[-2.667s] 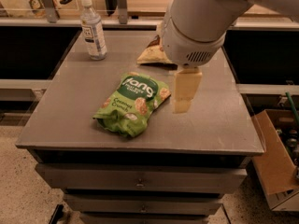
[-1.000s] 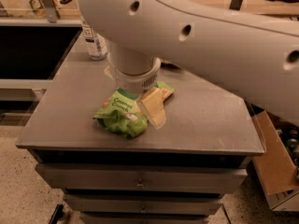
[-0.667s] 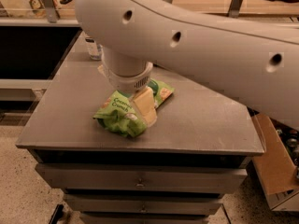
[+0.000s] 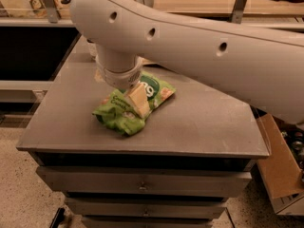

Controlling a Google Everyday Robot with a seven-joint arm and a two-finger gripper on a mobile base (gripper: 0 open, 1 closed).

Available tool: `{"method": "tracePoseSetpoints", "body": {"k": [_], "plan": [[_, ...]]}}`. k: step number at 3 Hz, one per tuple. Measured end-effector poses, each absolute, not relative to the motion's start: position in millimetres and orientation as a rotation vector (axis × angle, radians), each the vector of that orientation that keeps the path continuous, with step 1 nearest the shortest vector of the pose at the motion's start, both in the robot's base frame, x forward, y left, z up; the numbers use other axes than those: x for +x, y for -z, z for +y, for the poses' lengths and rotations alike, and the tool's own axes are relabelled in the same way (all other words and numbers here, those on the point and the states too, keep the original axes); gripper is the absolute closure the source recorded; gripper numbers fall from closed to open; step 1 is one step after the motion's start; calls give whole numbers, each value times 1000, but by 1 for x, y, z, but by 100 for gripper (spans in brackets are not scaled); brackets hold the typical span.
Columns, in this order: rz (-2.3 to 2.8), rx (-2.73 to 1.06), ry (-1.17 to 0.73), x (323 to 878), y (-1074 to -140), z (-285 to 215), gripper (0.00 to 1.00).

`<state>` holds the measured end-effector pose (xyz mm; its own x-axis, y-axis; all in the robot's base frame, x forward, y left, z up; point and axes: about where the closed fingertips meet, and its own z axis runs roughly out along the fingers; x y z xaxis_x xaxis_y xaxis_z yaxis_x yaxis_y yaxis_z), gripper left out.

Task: Move green rice chip bag near blue plastic bottle

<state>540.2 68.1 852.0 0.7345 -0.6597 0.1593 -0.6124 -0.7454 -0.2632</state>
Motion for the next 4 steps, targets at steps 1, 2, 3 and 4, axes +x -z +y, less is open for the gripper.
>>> {"method": "tracePoseSetpoints", "body": {"k": [1,2,3,4], "plan": [[961,-2789,386,555,-847,60,40],[906,-2792,405,563,-853,50,63],[840,-2782,413,559,-860,46,86],[808,-2714,397,550,-872,55,100]]}}
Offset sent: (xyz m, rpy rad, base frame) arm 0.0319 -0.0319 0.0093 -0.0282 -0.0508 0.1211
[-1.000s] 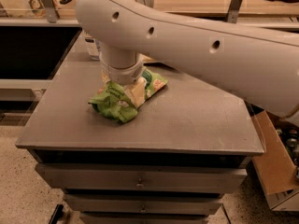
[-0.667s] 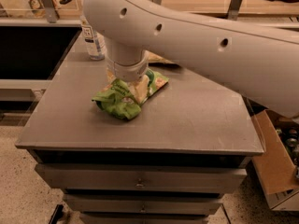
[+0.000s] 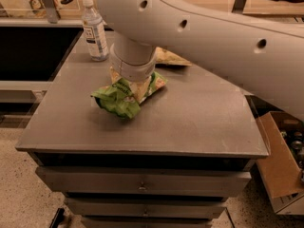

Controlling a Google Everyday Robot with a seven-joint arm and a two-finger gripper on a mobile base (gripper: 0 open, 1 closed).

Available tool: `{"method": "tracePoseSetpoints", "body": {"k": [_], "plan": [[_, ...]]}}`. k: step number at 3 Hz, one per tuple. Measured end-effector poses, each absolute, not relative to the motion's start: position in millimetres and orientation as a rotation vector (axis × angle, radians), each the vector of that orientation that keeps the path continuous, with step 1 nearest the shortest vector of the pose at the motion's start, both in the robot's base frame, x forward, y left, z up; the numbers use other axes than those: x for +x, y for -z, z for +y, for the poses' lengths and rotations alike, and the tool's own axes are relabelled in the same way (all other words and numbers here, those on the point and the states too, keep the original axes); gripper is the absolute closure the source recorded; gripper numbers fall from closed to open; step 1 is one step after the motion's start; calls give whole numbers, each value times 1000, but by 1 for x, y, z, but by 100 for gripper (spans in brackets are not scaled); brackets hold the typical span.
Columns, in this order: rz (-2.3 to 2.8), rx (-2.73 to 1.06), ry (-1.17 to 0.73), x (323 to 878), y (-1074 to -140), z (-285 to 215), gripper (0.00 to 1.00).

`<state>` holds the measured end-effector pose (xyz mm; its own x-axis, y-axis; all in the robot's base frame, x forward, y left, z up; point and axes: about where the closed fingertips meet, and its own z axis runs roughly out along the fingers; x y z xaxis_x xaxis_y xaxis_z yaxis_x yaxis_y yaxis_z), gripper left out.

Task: Move green rice chip bag near blue plastic bottle

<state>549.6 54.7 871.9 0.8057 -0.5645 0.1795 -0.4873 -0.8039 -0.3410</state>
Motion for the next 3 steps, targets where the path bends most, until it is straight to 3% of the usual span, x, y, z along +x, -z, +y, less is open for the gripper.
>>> {"method": "tracePoseSetpoints", "body": {"k": [3], "plan": [[950,-2400,411,553,-910,105,100]]}}
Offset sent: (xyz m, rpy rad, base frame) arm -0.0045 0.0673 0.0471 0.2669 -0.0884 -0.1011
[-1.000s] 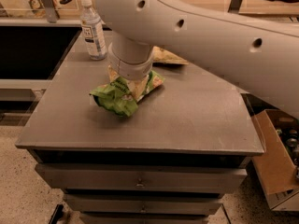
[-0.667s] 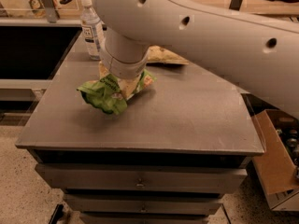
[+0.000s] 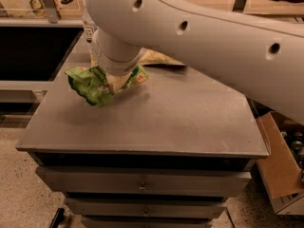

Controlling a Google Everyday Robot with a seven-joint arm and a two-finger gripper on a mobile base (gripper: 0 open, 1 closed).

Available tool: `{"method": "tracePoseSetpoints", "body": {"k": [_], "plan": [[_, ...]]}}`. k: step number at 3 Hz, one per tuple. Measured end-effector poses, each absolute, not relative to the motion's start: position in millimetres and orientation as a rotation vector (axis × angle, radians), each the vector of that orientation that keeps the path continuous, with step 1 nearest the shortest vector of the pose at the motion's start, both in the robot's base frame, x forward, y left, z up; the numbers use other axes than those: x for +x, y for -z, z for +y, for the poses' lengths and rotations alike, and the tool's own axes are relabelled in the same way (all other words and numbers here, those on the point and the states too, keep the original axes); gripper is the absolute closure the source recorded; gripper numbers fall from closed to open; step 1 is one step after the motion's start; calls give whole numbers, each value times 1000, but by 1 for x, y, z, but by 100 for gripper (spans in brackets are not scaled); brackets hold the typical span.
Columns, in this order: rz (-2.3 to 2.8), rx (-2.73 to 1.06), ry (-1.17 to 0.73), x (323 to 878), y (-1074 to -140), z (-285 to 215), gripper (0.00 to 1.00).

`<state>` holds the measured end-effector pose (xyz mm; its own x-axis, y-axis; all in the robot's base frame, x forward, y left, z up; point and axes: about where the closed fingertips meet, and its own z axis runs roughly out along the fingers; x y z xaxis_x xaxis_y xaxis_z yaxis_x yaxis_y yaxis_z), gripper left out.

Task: Move green rice chip bag near blue plastic bottle

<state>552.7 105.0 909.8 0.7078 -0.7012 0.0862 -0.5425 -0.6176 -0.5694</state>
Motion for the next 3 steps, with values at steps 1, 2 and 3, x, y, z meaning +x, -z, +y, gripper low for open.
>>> {"method": "tracePoseSetpoints", "body": {"k": [1,2,3], "plan": [[1066,-2237,462,573,-913,107,100],[1091,-2081,497,589,-925,111,100],[1076,-2045,499,591,-933,116,100]]}}
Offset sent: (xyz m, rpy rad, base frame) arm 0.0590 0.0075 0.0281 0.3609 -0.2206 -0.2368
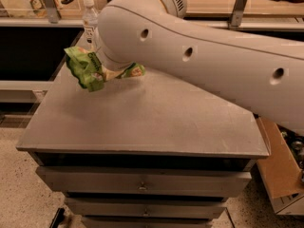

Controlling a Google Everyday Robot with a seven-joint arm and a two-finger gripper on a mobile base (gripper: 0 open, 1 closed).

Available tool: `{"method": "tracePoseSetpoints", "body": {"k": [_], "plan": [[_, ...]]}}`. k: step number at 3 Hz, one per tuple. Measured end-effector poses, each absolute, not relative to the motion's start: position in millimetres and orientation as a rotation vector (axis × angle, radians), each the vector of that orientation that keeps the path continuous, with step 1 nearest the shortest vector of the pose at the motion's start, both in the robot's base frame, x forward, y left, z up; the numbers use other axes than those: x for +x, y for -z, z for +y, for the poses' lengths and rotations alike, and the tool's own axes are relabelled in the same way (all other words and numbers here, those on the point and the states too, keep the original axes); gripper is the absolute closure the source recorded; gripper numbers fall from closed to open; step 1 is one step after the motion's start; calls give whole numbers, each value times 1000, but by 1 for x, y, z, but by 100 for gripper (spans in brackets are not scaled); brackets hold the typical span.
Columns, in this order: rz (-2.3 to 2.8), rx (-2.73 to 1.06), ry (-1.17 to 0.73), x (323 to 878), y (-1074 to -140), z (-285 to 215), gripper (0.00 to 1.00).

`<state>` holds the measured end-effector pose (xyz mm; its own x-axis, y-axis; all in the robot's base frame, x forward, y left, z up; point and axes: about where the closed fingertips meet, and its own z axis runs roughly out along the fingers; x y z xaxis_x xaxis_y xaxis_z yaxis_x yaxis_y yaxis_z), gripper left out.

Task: Move green rice chip bag near blue plastic bottle

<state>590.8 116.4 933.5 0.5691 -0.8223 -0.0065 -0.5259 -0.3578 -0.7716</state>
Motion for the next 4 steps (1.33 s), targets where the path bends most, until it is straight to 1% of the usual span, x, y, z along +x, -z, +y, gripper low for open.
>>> {"method": "tracePoseSetpoints", "body": {"k": [2,4], "plan": [[1085,-2035,510,592,-932,115,100],[1059,-1971,551,618,-925,119,100]]}}
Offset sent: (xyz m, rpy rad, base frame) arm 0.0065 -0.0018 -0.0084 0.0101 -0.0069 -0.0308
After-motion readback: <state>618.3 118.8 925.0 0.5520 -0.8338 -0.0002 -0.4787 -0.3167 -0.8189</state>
